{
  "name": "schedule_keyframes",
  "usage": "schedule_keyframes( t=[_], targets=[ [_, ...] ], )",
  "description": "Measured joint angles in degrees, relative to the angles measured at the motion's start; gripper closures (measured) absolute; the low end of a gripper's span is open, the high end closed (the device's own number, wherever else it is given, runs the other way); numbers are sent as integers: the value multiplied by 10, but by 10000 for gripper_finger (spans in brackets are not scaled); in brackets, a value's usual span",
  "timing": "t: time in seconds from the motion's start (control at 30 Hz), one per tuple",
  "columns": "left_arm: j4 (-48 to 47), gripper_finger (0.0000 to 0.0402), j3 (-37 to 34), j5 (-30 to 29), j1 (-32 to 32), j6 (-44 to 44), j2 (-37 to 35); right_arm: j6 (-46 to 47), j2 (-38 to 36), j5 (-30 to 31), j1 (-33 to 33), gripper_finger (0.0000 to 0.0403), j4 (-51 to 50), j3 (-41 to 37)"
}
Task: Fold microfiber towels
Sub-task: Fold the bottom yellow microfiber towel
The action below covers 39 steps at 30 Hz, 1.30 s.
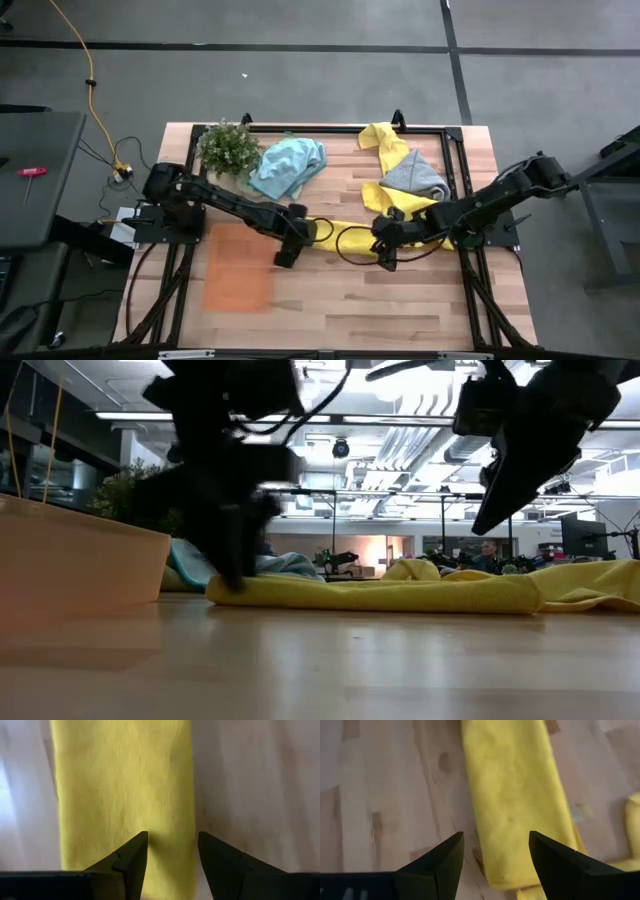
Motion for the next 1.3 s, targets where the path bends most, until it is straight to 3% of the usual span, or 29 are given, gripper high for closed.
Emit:
schedule_keyframes(
  t=[0.33,0.67,1.3],
  targets=[
    [7,236,-2,12,1,-4,20,-76,84,-17,9,187,4,2],
    [10,236,-1,15,1,-24,23,-80,153,-20,26,187,10,14],
    [12,236,-2,27,2,-30,24,-58,142,-29,37,187,-20,14]
  ],
)
